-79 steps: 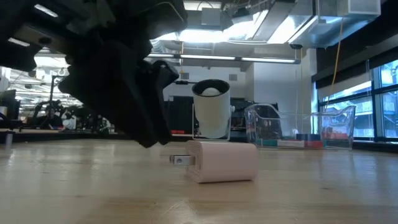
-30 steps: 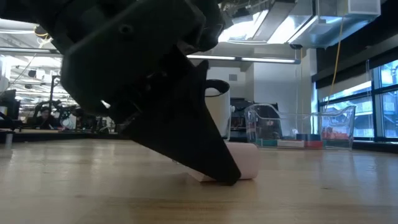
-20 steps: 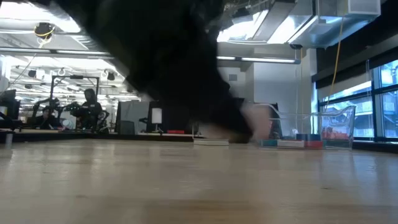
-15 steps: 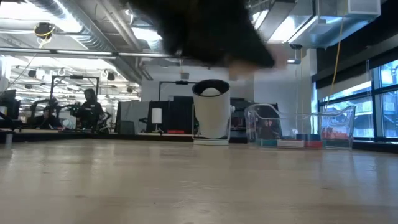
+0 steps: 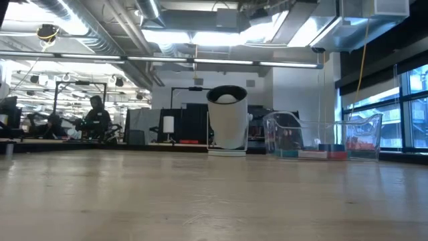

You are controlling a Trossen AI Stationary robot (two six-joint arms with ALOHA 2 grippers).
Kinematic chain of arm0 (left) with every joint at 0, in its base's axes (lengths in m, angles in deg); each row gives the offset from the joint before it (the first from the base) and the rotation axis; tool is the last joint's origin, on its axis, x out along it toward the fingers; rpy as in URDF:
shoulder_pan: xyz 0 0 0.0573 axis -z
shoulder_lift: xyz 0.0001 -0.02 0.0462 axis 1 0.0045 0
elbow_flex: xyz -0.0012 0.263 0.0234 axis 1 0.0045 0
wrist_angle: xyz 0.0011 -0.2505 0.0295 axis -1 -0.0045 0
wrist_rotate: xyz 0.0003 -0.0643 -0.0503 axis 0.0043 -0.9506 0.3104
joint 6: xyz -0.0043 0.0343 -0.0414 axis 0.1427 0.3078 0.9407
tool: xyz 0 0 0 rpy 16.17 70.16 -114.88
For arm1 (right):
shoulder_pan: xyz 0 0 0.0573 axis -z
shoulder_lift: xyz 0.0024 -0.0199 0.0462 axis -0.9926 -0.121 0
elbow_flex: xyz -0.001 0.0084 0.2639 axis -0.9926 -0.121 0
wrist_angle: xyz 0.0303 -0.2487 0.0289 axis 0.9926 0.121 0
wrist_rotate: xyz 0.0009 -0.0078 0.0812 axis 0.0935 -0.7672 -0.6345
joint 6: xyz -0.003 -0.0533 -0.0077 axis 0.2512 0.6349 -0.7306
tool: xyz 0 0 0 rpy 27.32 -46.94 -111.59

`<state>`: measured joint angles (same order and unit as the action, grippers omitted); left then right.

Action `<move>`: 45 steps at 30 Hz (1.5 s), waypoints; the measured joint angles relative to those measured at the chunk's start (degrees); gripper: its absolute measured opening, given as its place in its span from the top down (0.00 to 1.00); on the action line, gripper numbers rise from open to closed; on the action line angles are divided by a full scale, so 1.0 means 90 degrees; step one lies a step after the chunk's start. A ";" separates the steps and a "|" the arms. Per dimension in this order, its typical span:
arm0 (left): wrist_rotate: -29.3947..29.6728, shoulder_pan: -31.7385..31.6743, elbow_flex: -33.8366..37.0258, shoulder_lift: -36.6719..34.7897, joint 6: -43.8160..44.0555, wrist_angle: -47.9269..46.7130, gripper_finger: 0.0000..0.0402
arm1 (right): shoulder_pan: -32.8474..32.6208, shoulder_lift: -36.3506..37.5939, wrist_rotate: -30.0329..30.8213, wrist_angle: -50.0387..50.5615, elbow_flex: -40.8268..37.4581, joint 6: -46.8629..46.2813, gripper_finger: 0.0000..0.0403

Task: Pick & Place Office items
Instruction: Put the white charger adapter into the bottom transparent bin

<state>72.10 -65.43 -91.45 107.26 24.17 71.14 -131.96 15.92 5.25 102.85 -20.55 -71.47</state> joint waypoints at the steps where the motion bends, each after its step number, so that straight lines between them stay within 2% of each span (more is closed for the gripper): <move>1: 0.0030 -0.0053 -0.0098 0.0000 -0.0138 0.0030 0.50 | 0.0032 0.0056 0.0399 -0.0002 0.0000 -0.0004 0.28; 4: 0.0186 -0.0169 -0.0361 -0.0002 -0.0315 0.0044 0.49 | 0.0112 0.0199 0.1413 -0.0070 0.0000 -0.0103 0.28; 8: 0.0707 -0.0223 -0.0720 -0.0003 -0.0333 0.0054 0.50 | 0.0192 0.0234 0.2415 -0.0132 0.0000 -0.0368 0.28; 11: 0.0792 -0.0223 -0.0855 -0.0005 -0.0445 0.0051 0.50 | 0.0261 0.0234 0.2943 -0.0339 0.0000 -0.0481 0.28; 13: 0.0740 -0.0223 -0.0887 -0.0005 -0.0627 0.0050 0.50 | 0.0348 0.0233 0.3063 -0.0454 0.0000 -0.0501 0.28; 22: 0.0802 -0.0201 -0.0892 -0.0005 -0.0878 -0.0115 0.49 | 0.0755 0.0284 0.2998 -0.0580 -0.0002 -0.0670 0.28; 25: 0.0805 -0.0168 -0.0892 -0.0005 -0.0851 -0.0448 0.49 | 0.0902 0.0459 0.2735 -0.0580 -0.0002 -0.0543 0.28; 28: 0.0657 -0.0129 -0.0892 -0.0005 -0.0483 -0.0843 0.49 | 0.1044 0.0706 0.2439 -0.0606 -0.0002 -0.0229 0.28; 35: -0.0348 -0.0126 -0.0892 -0.0005 0.0846 -0.1108 0.48 | 0.1345 0.0954 0.2246 -0.1140 -0.0002 0.0365 0.27; 40: -0.0533 -0.0143 -0.0892 -0.0005 0.1194 -0.1179 0.49 | 0.1599 0.0927 0.1707 -0.1820 -0.0005 0.0868 0.23; 45: -0.0583 -0.0167 -0.0892 -0.0005 0.1358 -0.1135 0.48 | 0.1761 0.0913 0.1561 -0.2091 -0.0005 0.0964 0.19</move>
<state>66.85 -66.93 -99.48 107.22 36.39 60.93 -116.11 24.14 19.30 84.03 -20.59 -62.79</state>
